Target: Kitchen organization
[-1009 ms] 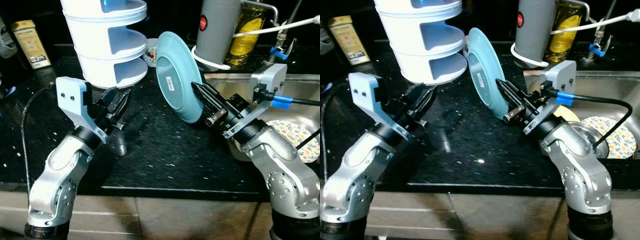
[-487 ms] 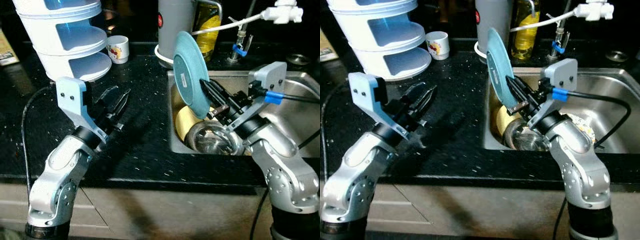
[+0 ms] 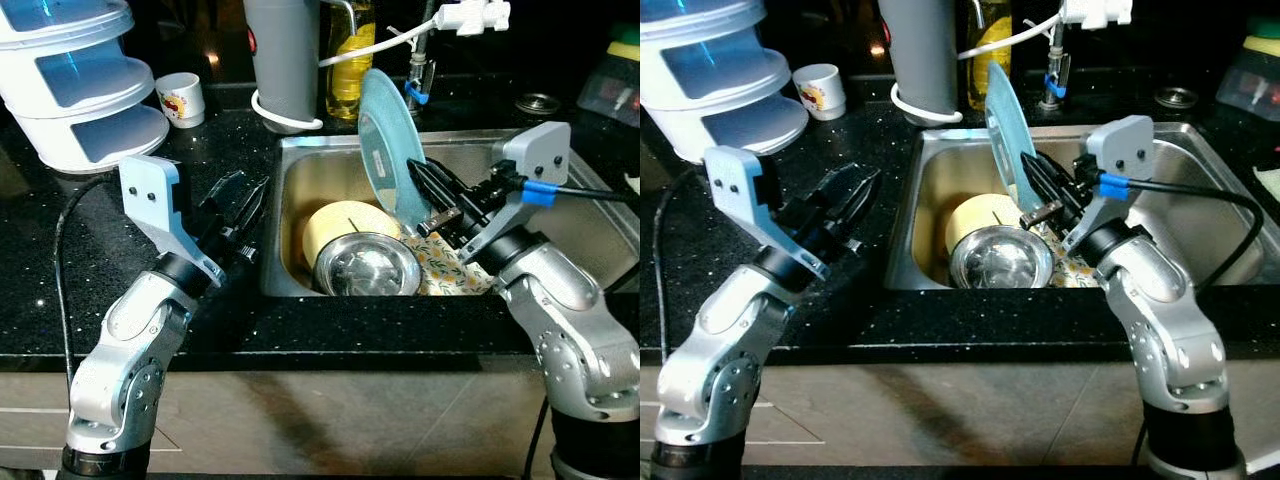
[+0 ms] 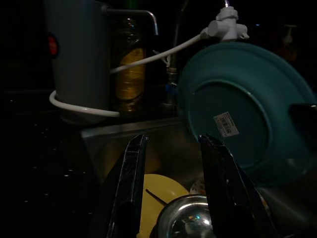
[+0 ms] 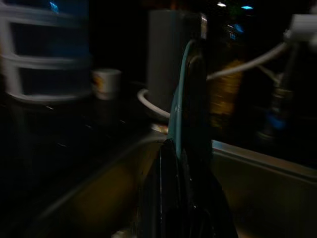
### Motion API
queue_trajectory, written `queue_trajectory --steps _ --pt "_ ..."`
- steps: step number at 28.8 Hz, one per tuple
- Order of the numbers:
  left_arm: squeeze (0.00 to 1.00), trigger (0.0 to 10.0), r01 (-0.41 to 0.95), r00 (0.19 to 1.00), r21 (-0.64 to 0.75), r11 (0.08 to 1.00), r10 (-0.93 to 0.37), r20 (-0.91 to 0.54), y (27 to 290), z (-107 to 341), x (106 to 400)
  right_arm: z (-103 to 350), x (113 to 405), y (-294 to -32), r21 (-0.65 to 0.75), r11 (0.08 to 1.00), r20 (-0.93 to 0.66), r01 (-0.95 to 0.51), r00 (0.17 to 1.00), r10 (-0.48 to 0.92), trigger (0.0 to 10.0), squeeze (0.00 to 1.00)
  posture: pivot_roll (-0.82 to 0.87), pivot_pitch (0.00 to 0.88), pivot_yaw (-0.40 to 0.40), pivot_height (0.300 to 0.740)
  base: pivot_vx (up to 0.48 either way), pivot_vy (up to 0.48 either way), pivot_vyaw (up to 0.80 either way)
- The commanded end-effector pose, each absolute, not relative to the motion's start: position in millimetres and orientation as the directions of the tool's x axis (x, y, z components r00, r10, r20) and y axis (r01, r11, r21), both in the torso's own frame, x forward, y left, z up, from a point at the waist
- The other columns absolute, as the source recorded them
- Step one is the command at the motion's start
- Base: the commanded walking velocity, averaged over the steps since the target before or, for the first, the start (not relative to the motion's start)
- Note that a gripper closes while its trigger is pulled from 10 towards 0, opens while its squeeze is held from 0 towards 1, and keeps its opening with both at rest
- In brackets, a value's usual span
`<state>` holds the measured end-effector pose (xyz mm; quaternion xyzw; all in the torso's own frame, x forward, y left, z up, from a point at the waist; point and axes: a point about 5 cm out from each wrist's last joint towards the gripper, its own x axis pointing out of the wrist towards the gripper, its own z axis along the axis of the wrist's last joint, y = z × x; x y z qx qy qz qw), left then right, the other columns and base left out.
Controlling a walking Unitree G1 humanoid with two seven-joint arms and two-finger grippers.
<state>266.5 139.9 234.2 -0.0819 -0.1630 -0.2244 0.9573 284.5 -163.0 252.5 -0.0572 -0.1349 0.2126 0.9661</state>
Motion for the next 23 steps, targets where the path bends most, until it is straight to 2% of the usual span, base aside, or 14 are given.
queue_trajectory --steps 1,2,5,9,10,13,15,16,17,18,23 --pt "0.0 10.0 0.459 0.848 -0.079 0.885 -0.41 0.335 139.5 231.1 266.2 254.3 291.0 -168.4 -0.208 0.924 0.232 -0.322 0.901 0.366 10.0 0.0 0.0 0.0 0.009 0.74 0.0 0.0 0.0" --pt "0.0 10.0 0.459 0.848 -0.079 0.885 -0.41 0.335 139.5 231.1 266.2 254.3 291.0 -168.4 -0.208 0.924 0.232 -0.322 0.901 0.366 10.0 0.0 0.0 0.0 0.009 0.74 0.0 0.0 0.0" --pt "0.0 10.0 0.474 0.842 -0.053 0.879 -0.434 0.321 136.7 228.2 265.4 248.1 302.0 -186.9 -0.287 0.946 0.19 -0.149 0.959 0.209 10.0 0.0 0.0 0.0 0.009 0.74 0.0 0.0 0.0" --pt "0.0 10.0 0.49 0.834 -0.036 0.871 -0.456 0.31 133.6 226.2 264.2 241.6 304.7 -191.9 -0.33 0.938 0.15 -0.111 0.974 0.168 10.0 0.0 0.0 0.0 0.008 0.74 0.0 0.0 0.0" --pt "0.0 10.0 0.499 0.83 -0.027 0.866 -0.468 0.305 131.7 225.2 263.5 238.6 304.6 -191.6 -0.338 0.934 0.134 -0.117 0.976 0.171 10.0 1.0 0.0 0.0 0.008 0.74 0.0 0.0 0.0" --pt "0.0 10.0 0.519 0.819 -0.018 0.855 -0.491 0.295 128.2 223.3 261.3 235.8 303.7 -189.9 -0.33 0.935 0.126 -0.128 0.976 0.178 10.0 1.0 0.0 0.0 0.008 0.74 0.0 0.0 0.0" --pt "0.0 10.0 0.54 0.81 -0.013 0.841 -0.516 0.278 125.5 220.5 258.5 238.9 302.3 -190.1 -0.236 0.965 0.168 -0.116 0.973 0.158 10.0 1.0 0.0 0.0 0.008 0.74 0.0 0.0 0.0" --pt "0.0 10.0 0.54 0.81 -0.013 0.841 -0.516 0.278 125.5 220.5 258.5 238.9 302.3 -190.1 -0.236 0.965 0.168 -0.116 0.973 0.158 10.0 1.0 0.0 0.0 0.008 0.74 0.0 0.0 0.0" --pt "0.0 10.0 0.545 0.81 -0.005 0.839 -0.525 0.263 124.5 218.6 257.5 243.9 300.3 -190.0 -0.154 0.979 0.21 -0.131 0.964 0.162 10.0 0.0 0.0 0.0 0.01 0.74 0.0 0.0 0.0" --pt "0.0 10.0 0.551 0.808 -0.002 0.835 -0.533 0.251 123.6 216.9 256.7 248.1 298.1 -190.5 -0.085 0.986 0.25 -0.147 0.954 0.164 10.0 0.0 0.0 0.0 0.01 0.74 0.0 0.0 0.0" --pt "0.0 10.0 0.556 0.808 -0.003 0.831 -0.539 0.237 122.9 215.2 255.7 251.1 292.5 -188.9 0.039 0.978 0.314 -0.203 0.932 0.18 10.0 0.0 0.0 0.0 0.01 0.74 0.0 0.0 0.0"
